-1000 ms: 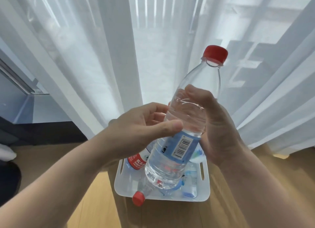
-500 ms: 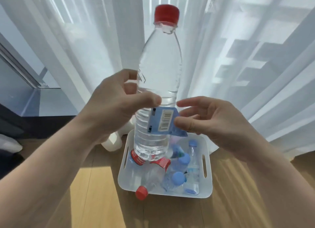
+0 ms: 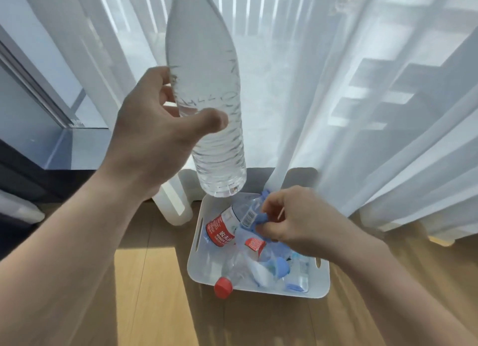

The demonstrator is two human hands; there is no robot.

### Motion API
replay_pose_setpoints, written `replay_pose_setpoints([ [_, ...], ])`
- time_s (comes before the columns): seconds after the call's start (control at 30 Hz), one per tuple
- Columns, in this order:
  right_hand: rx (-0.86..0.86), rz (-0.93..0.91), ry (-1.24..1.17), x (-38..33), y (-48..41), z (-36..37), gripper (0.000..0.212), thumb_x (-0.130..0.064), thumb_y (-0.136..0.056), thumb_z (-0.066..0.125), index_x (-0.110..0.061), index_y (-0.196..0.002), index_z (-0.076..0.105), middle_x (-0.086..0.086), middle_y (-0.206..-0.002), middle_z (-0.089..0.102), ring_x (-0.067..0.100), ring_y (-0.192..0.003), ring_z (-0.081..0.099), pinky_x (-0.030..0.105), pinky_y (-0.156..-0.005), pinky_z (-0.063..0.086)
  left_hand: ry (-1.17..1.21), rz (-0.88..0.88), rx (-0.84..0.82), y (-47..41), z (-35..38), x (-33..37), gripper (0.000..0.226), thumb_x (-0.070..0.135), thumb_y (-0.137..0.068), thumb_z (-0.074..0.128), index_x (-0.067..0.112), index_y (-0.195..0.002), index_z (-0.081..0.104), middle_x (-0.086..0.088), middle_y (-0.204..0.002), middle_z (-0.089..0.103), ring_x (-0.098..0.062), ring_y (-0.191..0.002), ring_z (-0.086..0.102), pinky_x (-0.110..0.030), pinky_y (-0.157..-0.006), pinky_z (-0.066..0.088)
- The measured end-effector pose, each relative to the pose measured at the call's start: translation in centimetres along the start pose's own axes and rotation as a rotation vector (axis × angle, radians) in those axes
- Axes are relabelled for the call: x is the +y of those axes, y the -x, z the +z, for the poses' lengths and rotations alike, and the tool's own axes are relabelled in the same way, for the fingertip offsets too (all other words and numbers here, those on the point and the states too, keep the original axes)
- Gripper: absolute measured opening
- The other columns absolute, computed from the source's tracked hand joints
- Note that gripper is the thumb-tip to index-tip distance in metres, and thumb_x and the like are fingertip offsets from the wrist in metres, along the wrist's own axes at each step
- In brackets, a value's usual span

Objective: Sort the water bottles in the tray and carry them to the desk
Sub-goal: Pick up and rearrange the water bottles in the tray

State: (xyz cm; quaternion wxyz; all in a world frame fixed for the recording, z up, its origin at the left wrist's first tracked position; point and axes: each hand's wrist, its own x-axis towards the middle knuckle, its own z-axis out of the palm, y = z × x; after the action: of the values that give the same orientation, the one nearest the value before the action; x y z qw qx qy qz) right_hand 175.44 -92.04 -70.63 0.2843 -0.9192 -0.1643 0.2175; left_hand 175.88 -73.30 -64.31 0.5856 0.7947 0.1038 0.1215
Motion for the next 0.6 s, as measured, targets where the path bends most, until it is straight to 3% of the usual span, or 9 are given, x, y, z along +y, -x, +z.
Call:
replay_pose_setpoints([
  [0.1,-0.039,-0.032,0.006,-1.3,-0.8,2.3,0.004,-0.021,-0.078,0.066,-0.018,-0.08,0.067,-0.003,-0.07,0.064,0.011,-0.06,0.055,0.016,-0.055,0.044,0.036,0.003,-0.044,0.2,-0.1,0.1,0.061,0.027,-0.048,0.079,0.027,-0.104,0.055,0.004,-0.102,0.069,-0.011,-0.088,0.07,-0.04,-0.08,0.057],
  [0.17,-0.05,-0.029,-0.046,-1.5,-1.4,3.5,0.013,-0.02,-0.076,0.067,-0.011,-0.085,0.071,0.007,-0.078,0.071,0.015,-0.063,0.057,0.031,-0.061,0.051,0.014,0.0,-0.072,0.5,0.0,0.0,0.058,0.03,-0.043,0.08,0.034,-0.095,0.054,0.007,-0.096,0.068,-0.01,-0.085,0.07,-0.034,-0.076,0.056],
  [0.27,-0.114,-0.006,-0.137,-1.5,-1.8,4.5,0.029,-0.022,-0.074,0.074,-0.014,-0.102,0.071,0.004,-0.095,0.073,0.016,-0.08,0.066,0.035,-0.076,0.056,-0.048,0.023,-0.076,0.8,-0.1,-0.2,0.053,0.03,-0.047,0.08,0.038,-0.092,0.053,0.012,-0.091,0.066,-0.006,-0.084,0.067,-0.021,-0.07,0.051],
  [0.37,-0.172,0.032,-0.127,-0.9,-2.1,4.5,0.054,-0.017,-0.077,0.073,-0.018,-0.128,0.056,0.0,-0.118,0.067,0.016,-0.099,0.065,0.037,-0.091,0.053,-0.03,0.014,-0.058,0.5,-0.7,-0.3,0.053,0.03,-0.047,0.08,0.038,-0.093,0.053,0.01,-0.094,0.067,-0.009,-0.087,0.068,-0.03,-0.075,0.056],
  [0.43,-0.103,0.047,-0.072,-0.3,-2.1,3.2,0.05,-0.013,-0.08,0.067,-0.019,-0.129,0.056,-0.003,-0.115,0.068,0.014,-0.101,0.064,0.033,-0.092,0.051,-0.016,0.006,-0.072,0.3,-1.1,-0.3,0.059,0.031,-0.044,0.081,0.035,-0.097,0.055,0.006,-0.097,0.069,-0.013,-0.09,0.069,-0.04,-0.08,0.056],
  [0.5,0.045,0.042,-0.033,0.0,-1.8,1.3,0.039,-0.016,-0.082,0.064,-0.02,-0.121,0.062,-0.009,-0.1,0.07,0.009,-0.09,0.065,0.027,-0.085,0.053,-0.012,0.001,-0.087,0.1,-1.4,-0.4,0.062,0.033,-0.041,0.08,0.033,-0.099,0.055,0.005,-0.098,0.07,-0.014,-0.089,0.069,-0.042,-0.081,0.057],
  [0.57,0.212,0.031,-0.245,-0.3,-1.2,-0.6,0.041,-0.032,-0.078,0.07,-0.023,-0.118,0.062,-0.014,-0.094,0.069,0.001,-0.078,0.066,0.021,-0.074,0.054,-0.044,0.001,-0.115,0.1,-1.4,-0.7,0.058,0.03,-0.043,0.08,0.035,-0.095,0.054,0.007,-0.095,0.068,-0.011,-0.088,0.069,-0.033,-0.078,0.057],
  [0.6,0.277,-0.003,-0.433,-0.5,-0.9,-1.4,0.052,-0.044,-0.072,0.073,-0.025,-0.119,0.06,-0.012,-0.097,0.07,0.0,-0.079,0.067,0.021,-0.072,0.055,-0.075,0.007,-0.142,0.2,-1.2,-0.8,0.056,0.028,-0.045,0.08,0.036,-0.093,0.053,0.008,-0.095,0.067,-0.008,-0.087,0.068,-0.026,-0.075,0.055],
])
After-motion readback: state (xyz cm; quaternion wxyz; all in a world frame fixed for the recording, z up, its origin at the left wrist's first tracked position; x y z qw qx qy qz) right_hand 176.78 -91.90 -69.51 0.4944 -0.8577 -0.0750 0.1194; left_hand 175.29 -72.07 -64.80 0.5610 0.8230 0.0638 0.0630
